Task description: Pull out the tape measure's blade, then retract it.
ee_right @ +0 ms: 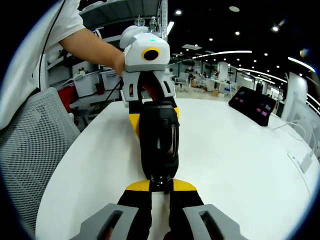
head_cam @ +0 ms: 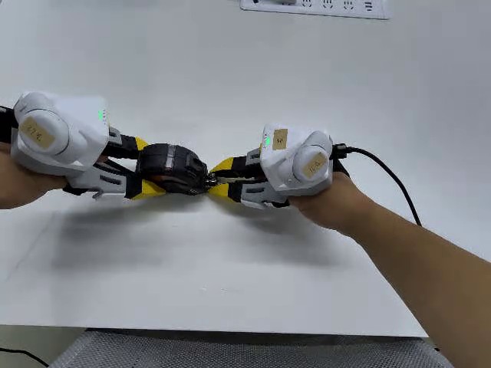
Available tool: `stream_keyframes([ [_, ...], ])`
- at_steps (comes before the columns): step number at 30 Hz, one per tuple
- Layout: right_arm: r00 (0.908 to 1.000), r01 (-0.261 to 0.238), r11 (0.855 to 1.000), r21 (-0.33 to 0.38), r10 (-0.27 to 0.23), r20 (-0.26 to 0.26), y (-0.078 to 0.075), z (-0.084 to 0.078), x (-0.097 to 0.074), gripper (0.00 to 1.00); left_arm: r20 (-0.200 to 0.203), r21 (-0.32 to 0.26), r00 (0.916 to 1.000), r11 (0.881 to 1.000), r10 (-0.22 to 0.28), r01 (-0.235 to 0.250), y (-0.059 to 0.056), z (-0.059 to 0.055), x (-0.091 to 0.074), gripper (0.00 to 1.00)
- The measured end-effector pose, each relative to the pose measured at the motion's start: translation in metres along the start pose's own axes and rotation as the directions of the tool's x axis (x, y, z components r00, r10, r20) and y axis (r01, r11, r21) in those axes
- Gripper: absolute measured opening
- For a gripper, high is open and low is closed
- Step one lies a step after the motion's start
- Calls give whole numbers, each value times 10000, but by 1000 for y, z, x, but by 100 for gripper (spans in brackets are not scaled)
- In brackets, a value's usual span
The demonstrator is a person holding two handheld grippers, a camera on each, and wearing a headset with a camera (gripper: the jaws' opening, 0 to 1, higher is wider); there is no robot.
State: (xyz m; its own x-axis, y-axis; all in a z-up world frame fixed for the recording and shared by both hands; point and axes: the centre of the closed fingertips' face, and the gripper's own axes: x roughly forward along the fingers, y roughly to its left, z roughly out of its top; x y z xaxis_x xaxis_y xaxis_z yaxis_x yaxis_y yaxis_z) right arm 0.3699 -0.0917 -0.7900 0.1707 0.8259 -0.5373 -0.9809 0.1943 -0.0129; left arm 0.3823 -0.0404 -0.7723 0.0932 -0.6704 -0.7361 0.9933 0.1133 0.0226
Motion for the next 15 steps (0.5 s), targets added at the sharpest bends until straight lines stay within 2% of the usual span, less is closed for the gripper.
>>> stream_keyframes([
  [15, 9999, -4, 9998, -213, 2, -104, 1, -2, -2, 8, -86, -11, 10000, 10000, -44, 44, 0, 0, 1, 26],
])
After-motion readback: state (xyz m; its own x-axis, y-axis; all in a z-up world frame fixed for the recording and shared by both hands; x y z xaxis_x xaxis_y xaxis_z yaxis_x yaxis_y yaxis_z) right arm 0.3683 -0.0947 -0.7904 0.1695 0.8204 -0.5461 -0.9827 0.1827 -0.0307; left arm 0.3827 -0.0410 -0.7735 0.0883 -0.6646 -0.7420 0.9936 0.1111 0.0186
